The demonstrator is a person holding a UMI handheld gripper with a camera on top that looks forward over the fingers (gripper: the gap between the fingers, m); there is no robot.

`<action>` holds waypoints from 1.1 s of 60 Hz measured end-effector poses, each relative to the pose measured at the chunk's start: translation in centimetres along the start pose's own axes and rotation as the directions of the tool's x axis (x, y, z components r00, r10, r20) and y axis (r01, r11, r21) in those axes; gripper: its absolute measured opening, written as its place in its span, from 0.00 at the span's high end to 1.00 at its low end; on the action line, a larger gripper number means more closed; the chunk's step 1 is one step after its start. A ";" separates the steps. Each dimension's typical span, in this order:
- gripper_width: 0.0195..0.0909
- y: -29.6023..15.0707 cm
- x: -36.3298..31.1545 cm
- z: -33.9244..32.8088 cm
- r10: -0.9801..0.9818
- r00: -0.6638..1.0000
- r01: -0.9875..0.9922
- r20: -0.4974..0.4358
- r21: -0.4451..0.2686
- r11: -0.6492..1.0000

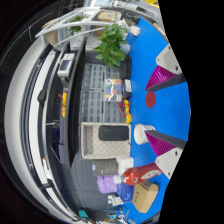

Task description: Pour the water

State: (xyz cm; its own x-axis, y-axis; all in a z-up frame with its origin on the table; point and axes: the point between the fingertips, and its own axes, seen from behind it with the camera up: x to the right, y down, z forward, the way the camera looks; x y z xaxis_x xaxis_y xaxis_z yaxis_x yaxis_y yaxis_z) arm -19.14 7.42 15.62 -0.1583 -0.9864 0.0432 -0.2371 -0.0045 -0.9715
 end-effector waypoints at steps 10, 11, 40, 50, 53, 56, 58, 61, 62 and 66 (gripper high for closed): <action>0.16 2.8 -8.3 -1.7 0.033 0.992 -0.029 0.121 -0.037 0.999; 0.16 3.1 -9.3 -1.9 0.035 0.990 -0.030 0.136 -0.041 0.999; 0.14 3.3 -23.5 4.1 -0.022 0.962 0.028 0.271 -0.017 0.999; 0.33 3.6 -24.1 7.5 -0.021 0.972 0.027 0.234 -0.022 0.999; 0.60 4.0 -24.2 8.2 -0.007 0.974 0.012 0.226 -0.022 1.000; 0.69 4.0 -24.5 8.4 -0.003 0.973 0.003 0.229 -0.002 1.000; 0.70 4.0 -24.2 8.4 -0.003 0.972 0.003 0.235 0.000 1.000; 0.73 4.0 -24.4 8.3 -0.001 0.969 0.002 0.248 -0.002 1.000; 0.75 4.1 -24.4 8.4 -0.004 0.968 0.005 0.249 -0.002 1.000; 0.78 3.9 -24.7 8.6 -0.013 0.969 0.010 0.246 0.012 1.000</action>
State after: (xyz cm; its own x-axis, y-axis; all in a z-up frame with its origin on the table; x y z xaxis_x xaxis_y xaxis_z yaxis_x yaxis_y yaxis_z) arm -7.91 30.32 8.73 0.0852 -0.9964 -0.0030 -0.2267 -0.0164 -0.9738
